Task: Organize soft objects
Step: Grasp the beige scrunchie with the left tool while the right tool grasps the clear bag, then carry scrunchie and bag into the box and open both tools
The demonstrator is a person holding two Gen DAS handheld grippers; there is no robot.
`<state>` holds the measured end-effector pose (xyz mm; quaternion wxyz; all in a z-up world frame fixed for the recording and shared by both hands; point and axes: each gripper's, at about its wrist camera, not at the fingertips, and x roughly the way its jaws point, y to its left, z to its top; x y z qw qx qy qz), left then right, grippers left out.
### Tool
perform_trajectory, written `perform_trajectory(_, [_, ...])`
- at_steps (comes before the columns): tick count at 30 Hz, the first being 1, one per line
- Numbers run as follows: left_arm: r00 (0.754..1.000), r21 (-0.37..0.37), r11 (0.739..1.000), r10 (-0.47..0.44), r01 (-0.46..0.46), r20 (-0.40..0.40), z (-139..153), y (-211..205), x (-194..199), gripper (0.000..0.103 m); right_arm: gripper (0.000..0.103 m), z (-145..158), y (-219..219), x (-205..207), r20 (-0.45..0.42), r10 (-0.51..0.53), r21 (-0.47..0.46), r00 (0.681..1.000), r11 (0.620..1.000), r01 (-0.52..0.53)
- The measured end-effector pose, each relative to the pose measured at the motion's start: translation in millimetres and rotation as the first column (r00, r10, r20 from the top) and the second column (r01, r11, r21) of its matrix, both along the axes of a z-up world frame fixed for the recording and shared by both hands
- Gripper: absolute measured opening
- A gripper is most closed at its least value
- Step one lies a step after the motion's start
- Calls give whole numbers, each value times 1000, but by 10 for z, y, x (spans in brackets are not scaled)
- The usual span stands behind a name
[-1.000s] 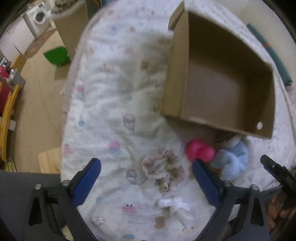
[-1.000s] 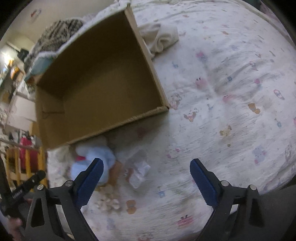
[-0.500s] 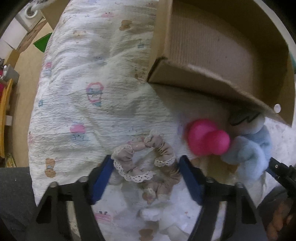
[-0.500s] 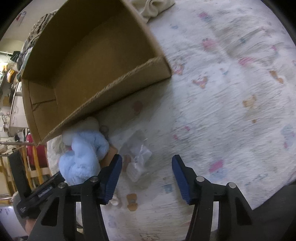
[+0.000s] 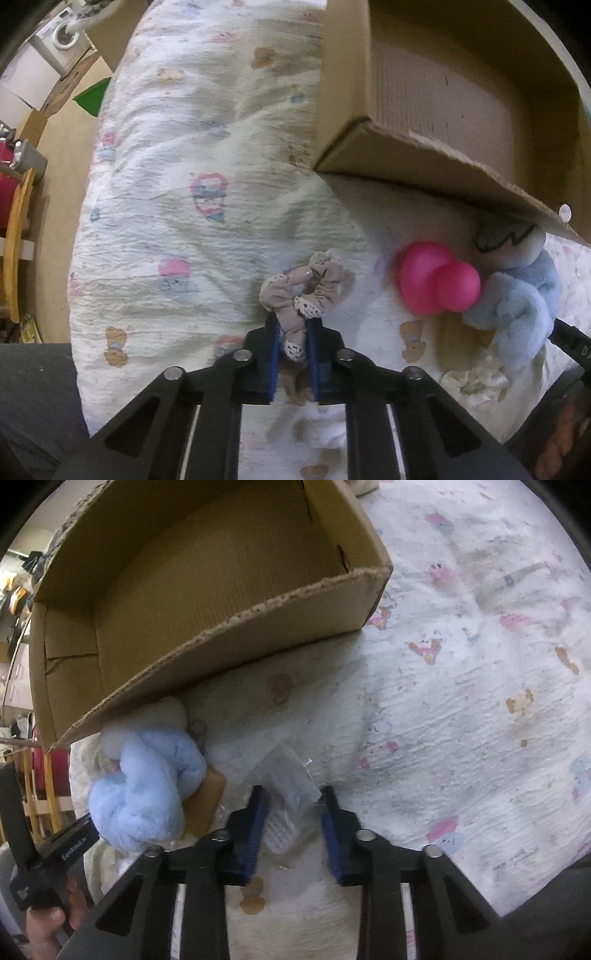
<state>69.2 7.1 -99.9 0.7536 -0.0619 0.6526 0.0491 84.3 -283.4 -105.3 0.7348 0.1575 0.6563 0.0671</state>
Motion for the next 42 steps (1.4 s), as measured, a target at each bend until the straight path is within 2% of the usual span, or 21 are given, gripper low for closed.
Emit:
perform_trajectory(2, [1000,4,1000,16,-16,8,71,78,10,11,18,43,-15,3,16,-6,10,1000,1000,5])
perform_trajectory(3, [1000,6,1000,28,-28,14,24,249,33,11,17,72,-38,-7,26,-15,14,1000,1000,15])
perform_trajectory(7, [995,33,995,89,-90,34,118,448,-22,10,12,240,-212,-44,90,-59,8,994,998,58])
perform_trajectory(10, [988,12,994,111,-113,106,334,518,-98,10,11,401,-297,-79,148,-78,48,986,996,72])
perform_trajectory(17, [958,22,998,43,-51,284,955,321,-309,10,11,903,-406,-211,275,-88,137,957,989,51])
perform_trajectory(23, [922,36,999,-13,-1,387,1410,114,-336,10,11,1329,-341,-232,410,-74,151,909,989,13])
perform_trajectory(30, [896,35,998,-54,43,442,1624,-20,8,10,11,1378,-220,2,455,-78,156,887,988,7])
perform_trajectory(36, [874,87,991,-134,105,468,1579,-220,312,10,11,1306,-146,248,476,-71,144,877,990,2])
perform_trajectory(42, [854,124,980,-197,156,482,1437,-410,508,10,11,1105,-28,471,465,-38,99,885,995,-9])
